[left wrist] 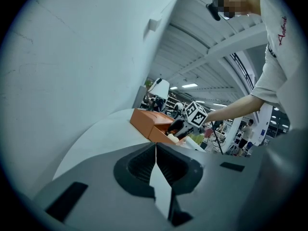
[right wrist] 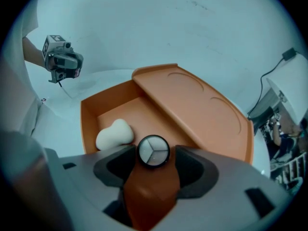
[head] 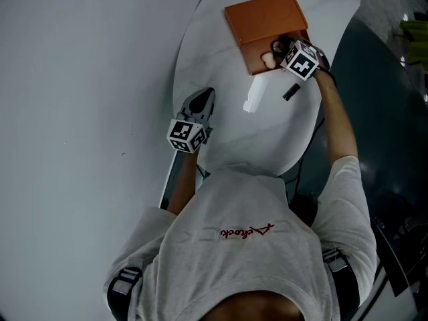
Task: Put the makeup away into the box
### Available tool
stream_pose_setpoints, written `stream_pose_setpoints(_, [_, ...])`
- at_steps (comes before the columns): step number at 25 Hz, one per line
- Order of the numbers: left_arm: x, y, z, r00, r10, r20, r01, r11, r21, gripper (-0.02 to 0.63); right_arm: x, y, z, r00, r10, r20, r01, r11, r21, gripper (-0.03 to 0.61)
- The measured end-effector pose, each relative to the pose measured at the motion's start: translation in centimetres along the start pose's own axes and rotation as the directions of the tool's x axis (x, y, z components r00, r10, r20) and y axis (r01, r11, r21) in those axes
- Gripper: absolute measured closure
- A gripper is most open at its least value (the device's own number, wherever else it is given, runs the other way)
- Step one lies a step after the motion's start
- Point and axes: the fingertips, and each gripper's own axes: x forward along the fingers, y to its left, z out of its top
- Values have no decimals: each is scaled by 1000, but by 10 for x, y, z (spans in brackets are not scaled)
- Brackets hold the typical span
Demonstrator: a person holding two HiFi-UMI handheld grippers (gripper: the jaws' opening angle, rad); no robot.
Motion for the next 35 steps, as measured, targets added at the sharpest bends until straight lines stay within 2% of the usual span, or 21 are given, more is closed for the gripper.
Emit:
stream_pose_setpoints(6, [-1, -6, 11, 1000, -14, 21, 14, 1000, 19, 601, -32, -5, 17, 988, -124, 87, 126, 992, -27, 337])
stream_pose_setpoints(10, [-3, -15, 22, 999, -25, 38, 24, 999, 42, 601, -58, -6, 24, 961, -235, 144, 242, 970, -30, 511])
stream_pose_setpoints(13, [-8, -24, 26, 998, -34, 47, 31, 998, 57, 601, -69, 0, 25, 951, -267, 156, 273, 962, -21, 548])
stream_pose_setpoints(16, [-13, -29, 27, 998, -45, 53, 41, 996, 74, 601, -80, 5, 26, 936, -301, 184, 295, 954, 58, 551])
stream_pose_setpoints(19, [-18, -34, 28, 997, -56, 57, 51, 995, 86, 601, -96, 7, 20, 909, -355, 219, 313, 927, 207, 551])
stream_pose_setpoints(21, [-18, -40, 32, 996, -68, 57, 62, 993, 97, 601, -113, 8, 12, 879, -405, 250, 305, 883, 358, 551])
stream_pose_setpoints(22, [-18, -43, 34, 996, -75, 57, 69, 992, 103, 601, -122, 8, 6, 859, -436, 270, 287, 845, 450, 551])
stream_pose_setpoints(25, [-13, -55, 36, 993, -105, 54, 98, 988, 120, 601, -149, 14, -17, 786, -534, 311, 191, 688, 700, 554])
stream_pose_setpoints(26, [-10, -60, 37, 992, -117, 51, 110, 986, 126, 601, -156, 19, -27, 767, -562, 310, 165, 639, 751, 554])
stream_pose_setpoints(28, [-2, -71, 38, 988, -147, 46, 140, 980, 140, 601, -164, 29, -46, 743, -603, 290, 146, 569, 809, 554])
stream_pose_setpoints(32, [14, -96, 39, 975, -219, 20, 213, 962, 169, 601, -175, 53, -80, 733, -639, 233, 156, 491, 857, 554])
stream_pose_setpoints(35, [25, -112, 37, 965, -261, 2, 256, 950, 181, 601, -179, 68, -96, 732, -650, 204, 158, 453, 878, 554])
